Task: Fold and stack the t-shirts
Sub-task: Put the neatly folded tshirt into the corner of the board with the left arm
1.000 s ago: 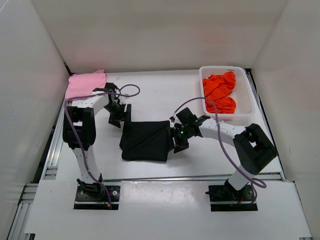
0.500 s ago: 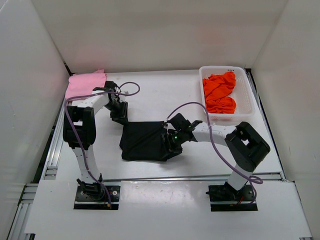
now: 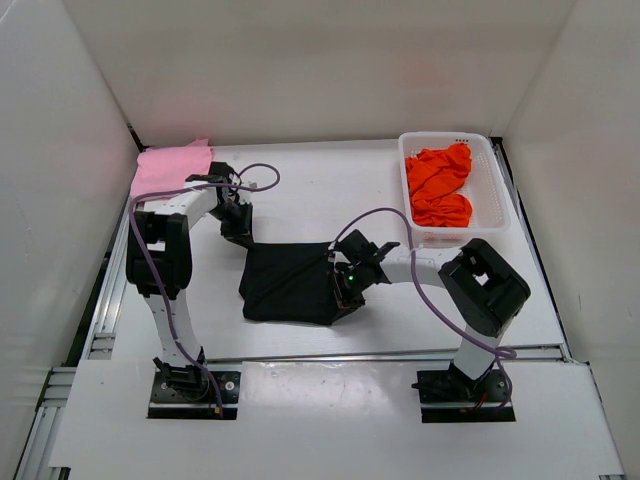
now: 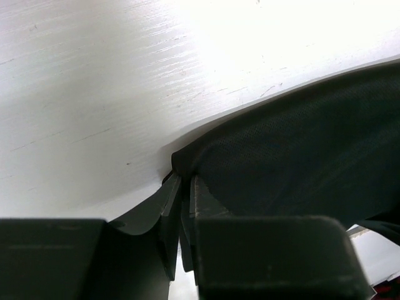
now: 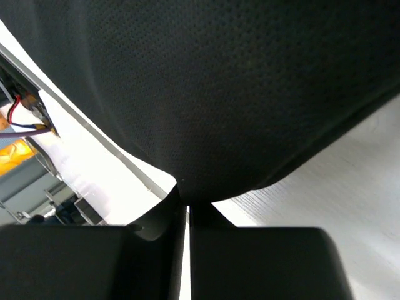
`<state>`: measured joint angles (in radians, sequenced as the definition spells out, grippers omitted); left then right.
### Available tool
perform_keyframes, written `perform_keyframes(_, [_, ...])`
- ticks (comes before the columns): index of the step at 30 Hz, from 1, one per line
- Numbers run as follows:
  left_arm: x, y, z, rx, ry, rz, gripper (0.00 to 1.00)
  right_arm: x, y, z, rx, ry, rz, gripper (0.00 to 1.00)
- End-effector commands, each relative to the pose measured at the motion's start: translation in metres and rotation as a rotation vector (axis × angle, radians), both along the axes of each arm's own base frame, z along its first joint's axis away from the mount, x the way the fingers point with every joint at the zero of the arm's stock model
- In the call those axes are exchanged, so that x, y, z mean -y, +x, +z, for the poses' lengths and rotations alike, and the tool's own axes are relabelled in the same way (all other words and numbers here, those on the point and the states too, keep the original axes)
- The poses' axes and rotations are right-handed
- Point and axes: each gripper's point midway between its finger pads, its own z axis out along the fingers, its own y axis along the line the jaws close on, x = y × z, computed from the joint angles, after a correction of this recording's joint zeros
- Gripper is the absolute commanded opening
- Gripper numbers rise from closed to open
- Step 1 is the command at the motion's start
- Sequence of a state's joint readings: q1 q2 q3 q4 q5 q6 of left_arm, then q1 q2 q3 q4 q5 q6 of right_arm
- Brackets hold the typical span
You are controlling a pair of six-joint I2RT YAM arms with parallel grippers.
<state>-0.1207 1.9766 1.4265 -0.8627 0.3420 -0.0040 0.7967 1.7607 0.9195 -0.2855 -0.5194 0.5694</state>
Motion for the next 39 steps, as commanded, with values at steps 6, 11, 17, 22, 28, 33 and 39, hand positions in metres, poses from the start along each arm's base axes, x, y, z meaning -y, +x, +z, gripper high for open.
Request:
perform_keyframes(6, [-0.002, 0.022, 0.006, 0.048, -0.006, 0.008, 0.19, 0.012, -0.01, 0.013, 0.015, 0.029, 0.042, 0.0])
perform_keyframes(11, [-0.003, 0.025, 0.004, 0.05, 0.004, 0.01, 0.16, 0.017, -0.019, 0.01, -0.009, 0.03, 0.067, 0.0])
perform_keyframes(17, [-0.002, 0.025, 0.008, 0.056, -0.006, 0.008, 0.32, 0.017, -0.02, 0.011, -0.009, 0.038, 0.077, 0.0])
perform_keyframes(22, [-0.001, 0.019, 0.017, 0.064, -0.016, 0.006, 0.64, 0.018, -0.022, 0.011, -0.016, 0.031, 0.077, 0.29])
perform_keyframes(28, [-0.01, 0.018, 0.055, 0.143, -0.064, 0.036, 1.0, 0.019, -0.019, 0.024, 0.017, 0.062, 0.097, 0.58])
perform_keyframes(33, [-0.001, -0.03, 0.066, 0.079, -0.159, 0.025, 1.0, 0.029, -0.007, 0.038, 0.097, 0.046, 0.063, 0.65])
perform_keyframes(39, [-0.001, -0.097, 0.037, -0.068, -0.183, 0.036, 1.0, 0.046, 0.038, 0.064, 0.283, -0.02, -0.147, 0.64])
